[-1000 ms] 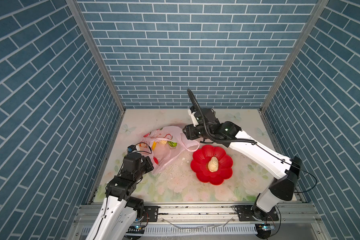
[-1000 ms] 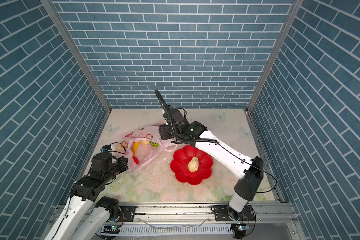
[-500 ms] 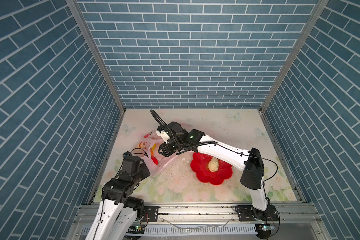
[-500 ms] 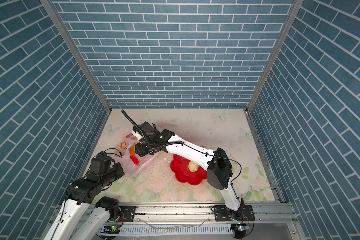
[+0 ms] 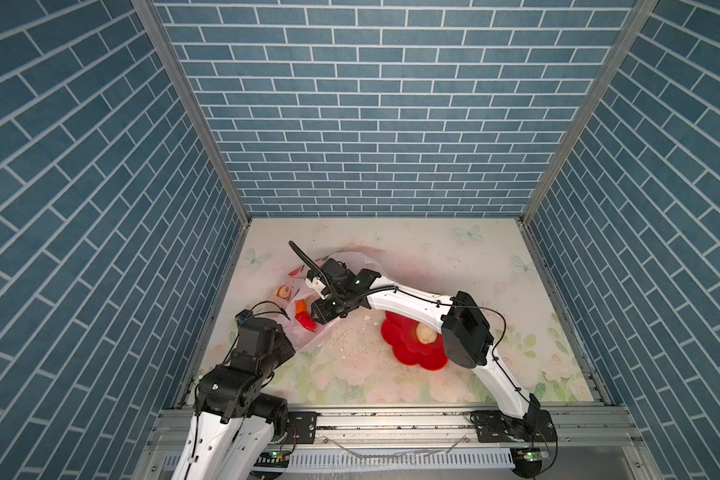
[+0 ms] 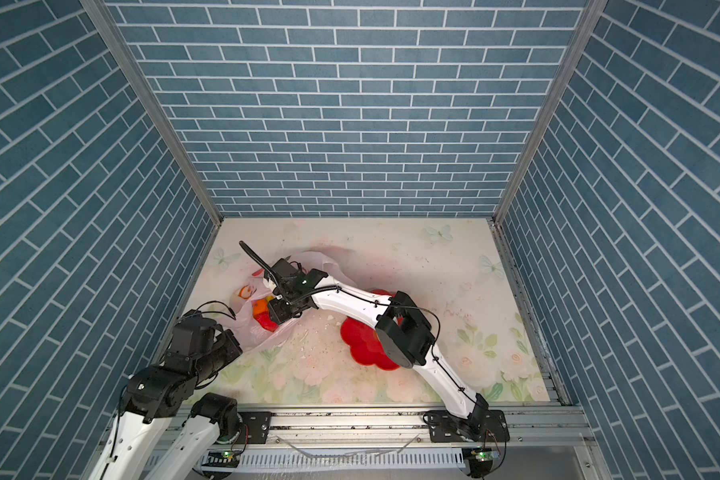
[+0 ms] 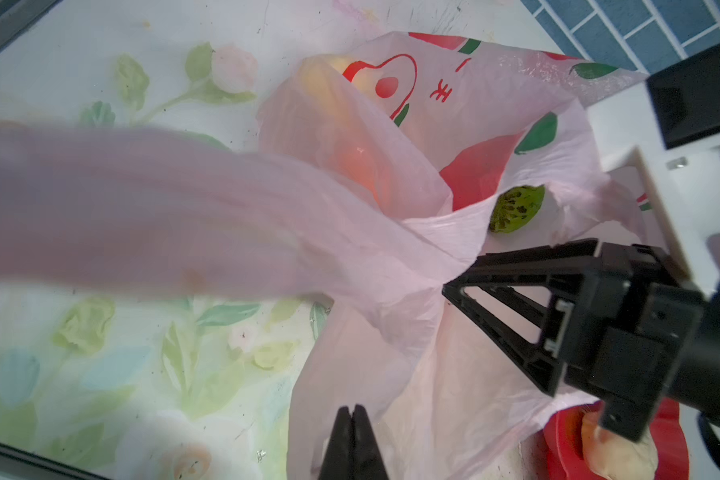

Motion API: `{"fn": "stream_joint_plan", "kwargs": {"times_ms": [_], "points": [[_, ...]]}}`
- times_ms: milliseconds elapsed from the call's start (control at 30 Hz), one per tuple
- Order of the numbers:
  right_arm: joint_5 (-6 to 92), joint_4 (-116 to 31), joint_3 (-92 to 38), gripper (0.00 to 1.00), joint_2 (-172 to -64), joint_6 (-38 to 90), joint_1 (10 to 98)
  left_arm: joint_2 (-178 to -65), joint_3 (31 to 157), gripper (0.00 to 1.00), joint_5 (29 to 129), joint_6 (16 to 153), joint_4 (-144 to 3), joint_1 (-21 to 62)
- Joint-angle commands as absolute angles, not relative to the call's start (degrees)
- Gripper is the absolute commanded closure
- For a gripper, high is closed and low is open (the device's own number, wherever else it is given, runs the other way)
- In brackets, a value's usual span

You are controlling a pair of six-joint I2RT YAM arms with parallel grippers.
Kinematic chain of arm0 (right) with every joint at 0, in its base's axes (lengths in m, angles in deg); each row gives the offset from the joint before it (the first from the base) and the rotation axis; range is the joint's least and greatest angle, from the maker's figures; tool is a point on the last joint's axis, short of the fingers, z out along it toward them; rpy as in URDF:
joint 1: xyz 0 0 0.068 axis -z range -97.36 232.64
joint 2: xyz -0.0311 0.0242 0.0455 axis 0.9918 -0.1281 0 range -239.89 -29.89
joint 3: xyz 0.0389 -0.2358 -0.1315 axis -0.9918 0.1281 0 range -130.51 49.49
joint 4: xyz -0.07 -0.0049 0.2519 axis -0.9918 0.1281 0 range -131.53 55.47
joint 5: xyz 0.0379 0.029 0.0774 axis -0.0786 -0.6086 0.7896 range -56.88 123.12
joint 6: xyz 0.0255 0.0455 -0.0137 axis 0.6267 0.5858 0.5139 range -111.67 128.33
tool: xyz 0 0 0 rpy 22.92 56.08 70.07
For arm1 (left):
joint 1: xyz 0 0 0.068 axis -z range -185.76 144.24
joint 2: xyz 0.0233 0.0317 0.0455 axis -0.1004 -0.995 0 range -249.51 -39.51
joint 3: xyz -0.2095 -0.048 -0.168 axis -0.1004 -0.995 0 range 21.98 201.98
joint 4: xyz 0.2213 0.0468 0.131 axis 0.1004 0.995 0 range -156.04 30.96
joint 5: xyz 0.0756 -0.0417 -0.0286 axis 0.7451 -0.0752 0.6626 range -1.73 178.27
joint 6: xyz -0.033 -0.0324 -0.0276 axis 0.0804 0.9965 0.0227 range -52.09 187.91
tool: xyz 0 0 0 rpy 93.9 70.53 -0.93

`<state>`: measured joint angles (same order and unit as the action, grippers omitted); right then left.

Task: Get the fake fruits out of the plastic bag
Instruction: 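Grasp the red fake apple inside the bag with the right gripper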

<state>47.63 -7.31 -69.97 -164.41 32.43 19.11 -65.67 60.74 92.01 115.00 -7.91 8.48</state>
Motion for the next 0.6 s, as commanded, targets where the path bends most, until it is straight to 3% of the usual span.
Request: {"fn": "stream_joint_plan", "kwargs": {"times_ms": [0,367,567], "points": [[47.0,-9.58,-75.47,0.48,-166.65,34.46,19.18,-64.28,60.87,1.0,90.52,116.96,-5.48,8.72],[49.96,-12.42,-76.66,0.34,-169.96,38.23,18.67,-60.51,56.86,1.0,87.61,120.29,-5.94,8.74],[51.49,-12.71,-79.67,0.32,-173.05,39.79,18.3,-59.67,54.49,1.0,86.66,121.26,-7.77,8.74]]}}
